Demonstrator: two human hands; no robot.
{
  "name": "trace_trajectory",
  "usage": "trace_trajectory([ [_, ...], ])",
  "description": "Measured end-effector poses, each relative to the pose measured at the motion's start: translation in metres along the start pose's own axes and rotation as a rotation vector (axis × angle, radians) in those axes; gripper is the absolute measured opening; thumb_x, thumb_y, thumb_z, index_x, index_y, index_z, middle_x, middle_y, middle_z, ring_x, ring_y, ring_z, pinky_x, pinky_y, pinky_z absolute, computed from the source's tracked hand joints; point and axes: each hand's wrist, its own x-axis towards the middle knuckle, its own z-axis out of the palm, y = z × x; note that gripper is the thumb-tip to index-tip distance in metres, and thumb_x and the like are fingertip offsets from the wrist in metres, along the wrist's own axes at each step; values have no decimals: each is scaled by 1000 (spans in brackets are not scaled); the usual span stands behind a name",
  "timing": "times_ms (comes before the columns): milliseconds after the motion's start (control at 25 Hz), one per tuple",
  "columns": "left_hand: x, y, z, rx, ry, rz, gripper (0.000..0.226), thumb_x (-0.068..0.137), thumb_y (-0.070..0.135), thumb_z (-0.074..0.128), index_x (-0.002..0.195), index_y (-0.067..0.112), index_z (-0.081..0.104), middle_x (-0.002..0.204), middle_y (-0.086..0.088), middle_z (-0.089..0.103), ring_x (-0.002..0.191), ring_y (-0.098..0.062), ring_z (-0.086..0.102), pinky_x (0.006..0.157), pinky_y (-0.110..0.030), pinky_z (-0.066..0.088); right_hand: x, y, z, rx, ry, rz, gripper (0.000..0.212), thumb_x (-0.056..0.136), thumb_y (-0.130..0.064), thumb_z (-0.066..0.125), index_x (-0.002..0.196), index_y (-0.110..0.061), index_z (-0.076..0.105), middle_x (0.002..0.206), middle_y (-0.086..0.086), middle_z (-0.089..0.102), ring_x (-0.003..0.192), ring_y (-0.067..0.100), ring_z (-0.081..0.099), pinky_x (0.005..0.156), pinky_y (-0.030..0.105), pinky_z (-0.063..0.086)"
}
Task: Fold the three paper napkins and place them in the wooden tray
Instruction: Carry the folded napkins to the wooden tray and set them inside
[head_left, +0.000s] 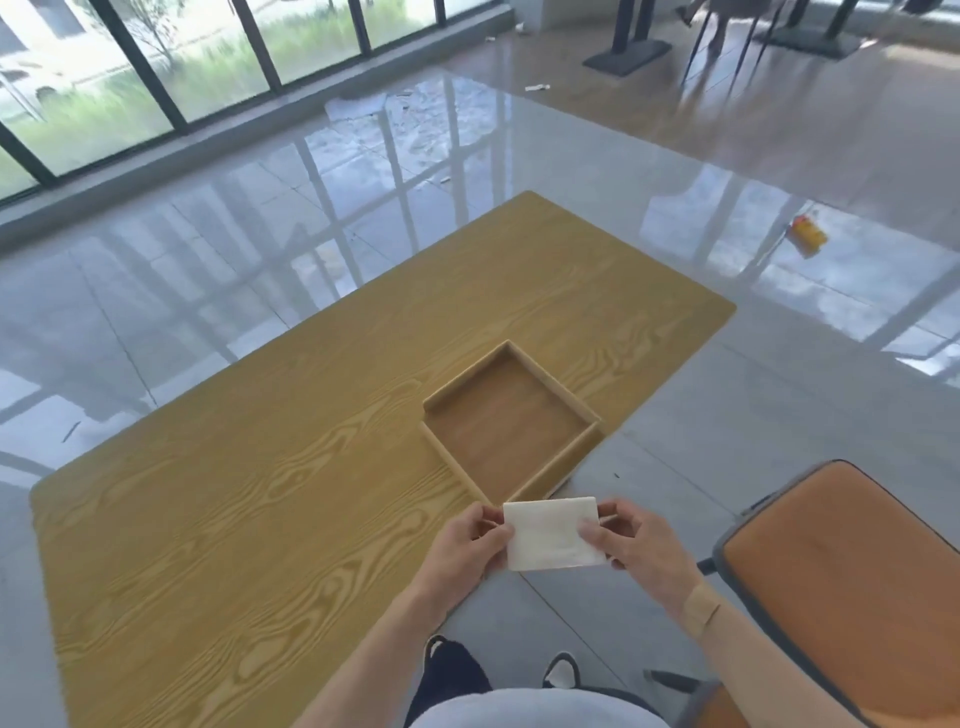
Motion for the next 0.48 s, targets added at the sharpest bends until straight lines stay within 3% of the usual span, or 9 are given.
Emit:
trace_trajectory([
  [480, 69, 32, 1, -29, 11, -6, 5, 95, 18, 62, 97, 16, 66, 77, 1, 69, 64, -7, 59, 52, -12, 42, 73, -29, -29, -14, -21, 58, 12, 85, -19, 73, 97, -17, 70, 81, 3, 76, 65, 12, 62, 60, 25, 46],
])
